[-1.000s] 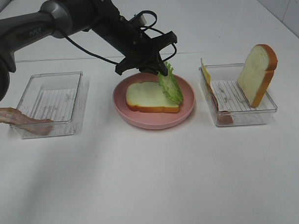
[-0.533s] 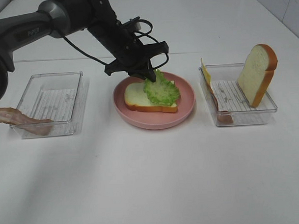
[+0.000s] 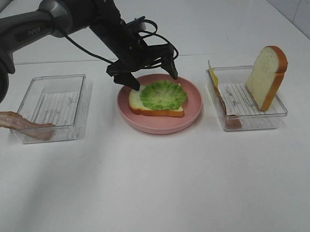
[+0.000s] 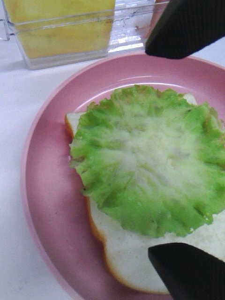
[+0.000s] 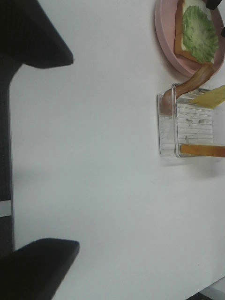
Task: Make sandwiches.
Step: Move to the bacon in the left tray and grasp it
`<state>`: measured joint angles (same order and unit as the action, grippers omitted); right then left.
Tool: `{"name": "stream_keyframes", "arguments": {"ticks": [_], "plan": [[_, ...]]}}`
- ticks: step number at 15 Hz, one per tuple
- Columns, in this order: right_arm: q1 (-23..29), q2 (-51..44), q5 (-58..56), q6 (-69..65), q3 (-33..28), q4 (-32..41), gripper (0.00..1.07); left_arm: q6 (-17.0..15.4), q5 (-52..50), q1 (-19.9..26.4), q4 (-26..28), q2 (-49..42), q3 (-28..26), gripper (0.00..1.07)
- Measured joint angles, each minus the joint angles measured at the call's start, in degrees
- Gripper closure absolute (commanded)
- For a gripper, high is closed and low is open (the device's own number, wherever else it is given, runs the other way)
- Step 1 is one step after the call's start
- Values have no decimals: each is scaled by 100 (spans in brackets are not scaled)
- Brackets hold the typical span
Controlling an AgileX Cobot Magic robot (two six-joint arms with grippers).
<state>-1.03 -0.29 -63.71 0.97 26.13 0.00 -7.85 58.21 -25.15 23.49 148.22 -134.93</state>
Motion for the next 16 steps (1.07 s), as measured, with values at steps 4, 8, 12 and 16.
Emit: {"name": "stream_keyframes", "arguments": {"ticks": [4, 8, 12, 16], "plan": [[0, 0, 0, 0, 0, 0, 11, -69, 733, 0, -498, 0, -814, 5], [0, 0, 0, 0, 0, 0, 11, -149, 1106, 6, -1409, -115, -1536, 5], [0, 0, 0, 0, 0, 0, 11, -132, 1117, 34, -1679, -625, -1232, 5], [0, 0, 0, 0, 0, 0, 11, 6, 1134, 458, -1748, -1576, -63, 5]]}}
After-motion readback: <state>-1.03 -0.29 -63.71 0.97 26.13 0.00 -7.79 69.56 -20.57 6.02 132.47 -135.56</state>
